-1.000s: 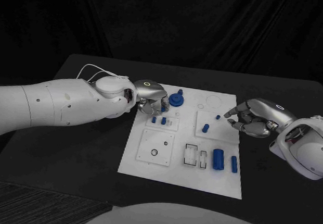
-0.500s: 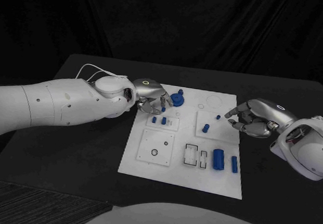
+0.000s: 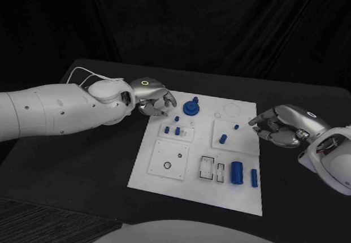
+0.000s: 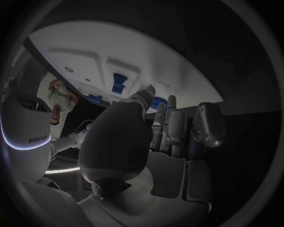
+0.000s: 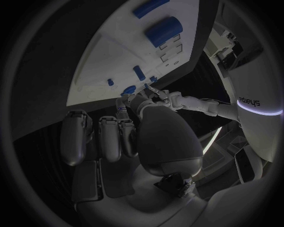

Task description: Assemble the parts on the task board

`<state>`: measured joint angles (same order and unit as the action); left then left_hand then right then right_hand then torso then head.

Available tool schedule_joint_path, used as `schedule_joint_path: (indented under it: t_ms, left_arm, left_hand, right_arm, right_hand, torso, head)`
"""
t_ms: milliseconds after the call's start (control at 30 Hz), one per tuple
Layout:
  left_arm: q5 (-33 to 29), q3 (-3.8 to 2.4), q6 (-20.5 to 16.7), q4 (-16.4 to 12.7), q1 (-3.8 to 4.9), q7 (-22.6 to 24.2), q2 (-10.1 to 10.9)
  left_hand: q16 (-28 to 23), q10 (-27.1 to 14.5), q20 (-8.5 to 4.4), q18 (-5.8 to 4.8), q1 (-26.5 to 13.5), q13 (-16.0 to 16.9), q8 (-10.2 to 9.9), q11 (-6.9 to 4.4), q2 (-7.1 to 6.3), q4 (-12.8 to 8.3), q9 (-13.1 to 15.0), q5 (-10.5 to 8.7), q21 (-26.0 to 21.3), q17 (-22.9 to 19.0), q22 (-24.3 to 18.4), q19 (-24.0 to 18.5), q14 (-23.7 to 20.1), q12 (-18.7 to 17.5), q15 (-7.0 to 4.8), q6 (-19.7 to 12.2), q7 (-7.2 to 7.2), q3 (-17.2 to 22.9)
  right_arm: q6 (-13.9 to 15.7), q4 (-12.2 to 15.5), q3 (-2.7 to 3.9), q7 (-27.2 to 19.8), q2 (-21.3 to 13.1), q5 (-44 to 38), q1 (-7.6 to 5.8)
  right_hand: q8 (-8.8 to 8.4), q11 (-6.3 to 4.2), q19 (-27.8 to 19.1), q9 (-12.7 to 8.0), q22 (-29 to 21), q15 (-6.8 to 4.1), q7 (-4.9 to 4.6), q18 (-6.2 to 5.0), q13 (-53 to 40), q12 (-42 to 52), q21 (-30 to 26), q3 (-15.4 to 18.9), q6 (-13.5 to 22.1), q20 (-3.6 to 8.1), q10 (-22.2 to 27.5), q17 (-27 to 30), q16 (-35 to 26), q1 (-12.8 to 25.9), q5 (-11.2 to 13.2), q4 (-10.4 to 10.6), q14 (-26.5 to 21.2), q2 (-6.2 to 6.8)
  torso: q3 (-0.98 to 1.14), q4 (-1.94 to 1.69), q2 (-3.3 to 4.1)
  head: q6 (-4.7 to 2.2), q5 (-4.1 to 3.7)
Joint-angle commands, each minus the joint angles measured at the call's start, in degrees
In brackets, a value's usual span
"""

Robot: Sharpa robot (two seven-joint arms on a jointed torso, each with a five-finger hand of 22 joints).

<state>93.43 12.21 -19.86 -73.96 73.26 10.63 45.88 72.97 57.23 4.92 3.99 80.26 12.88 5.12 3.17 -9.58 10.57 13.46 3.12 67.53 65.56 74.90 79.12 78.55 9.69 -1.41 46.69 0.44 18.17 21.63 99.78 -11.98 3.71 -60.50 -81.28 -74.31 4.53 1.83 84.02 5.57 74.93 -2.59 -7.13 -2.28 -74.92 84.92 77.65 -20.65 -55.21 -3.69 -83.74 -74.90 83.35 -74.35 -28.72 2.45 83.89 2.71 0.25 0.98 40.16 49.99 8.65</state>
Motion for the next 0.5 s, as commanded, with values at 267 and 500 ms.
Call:
schedule_joint_path:
  t_ms: [267, 500]
  left_arm:
    - [-5.1, -0.06, -12.5, -1.3, 1.59, 8.4, 3.7]
    - [-40.7, -0.06, -1.8, -0.5, 2.22, 21.8, 4.3]
  left_hand:
    - [-30.9, -9.0, 2.64, 3.41, -13.4, 4.9, -0.5, -0.31, 5.33, 5.6, -1.1, -0.17, -42.5, -25.2, -1.7, -35.7, -35.2, 3.2, 2.52, 2.3, 0.78, -11.5]
    - [-52.4, -26.5, 5.35, 2.14, -13.1, 1.8, -1.2, 2.53, 9.99, 6.1, -3.1, 7.38, -61.7, -41.9, -11.6, -56.4, -56.6, 1.2, 7.39, -1.1, 6.27, -18.5]
  right_arm:
    - [4.8, -0.2, 0.1, -0.3, -0.4, -0.3, -4.25]
    - [2.9, -2.2, 0.1, 1.8, 1.3, -4.9, -6.6]
  right_hand:
    - [-0.52, 0.7, -0.9, 0.3, 10.1, 1.12, -0.55, -1.33, 27.6, -32.4, -3.0, -2.7, -0.5, -0.95, 26.7, 0.2, -1.5, -1.4, 1.3, 0.7, 2.3, 2.65]
    - [-0.76, 1.44, -2.3, 0.0, 9.4, 1.67, -0.95, -1.9, 40.7, -49.1, -6.1, -4.0, 1.4, -1.31, 33.2, 2.5, -2.8, -2.0, 3.4, 1.3, 1.1, 4.91]
  torso:
    - [-0.1, 0.03, -0.18]
    - [-0.14, -0.36, 0.0]
  head:
    - [0.01, 0.53]
    - [0.01, 0.05]
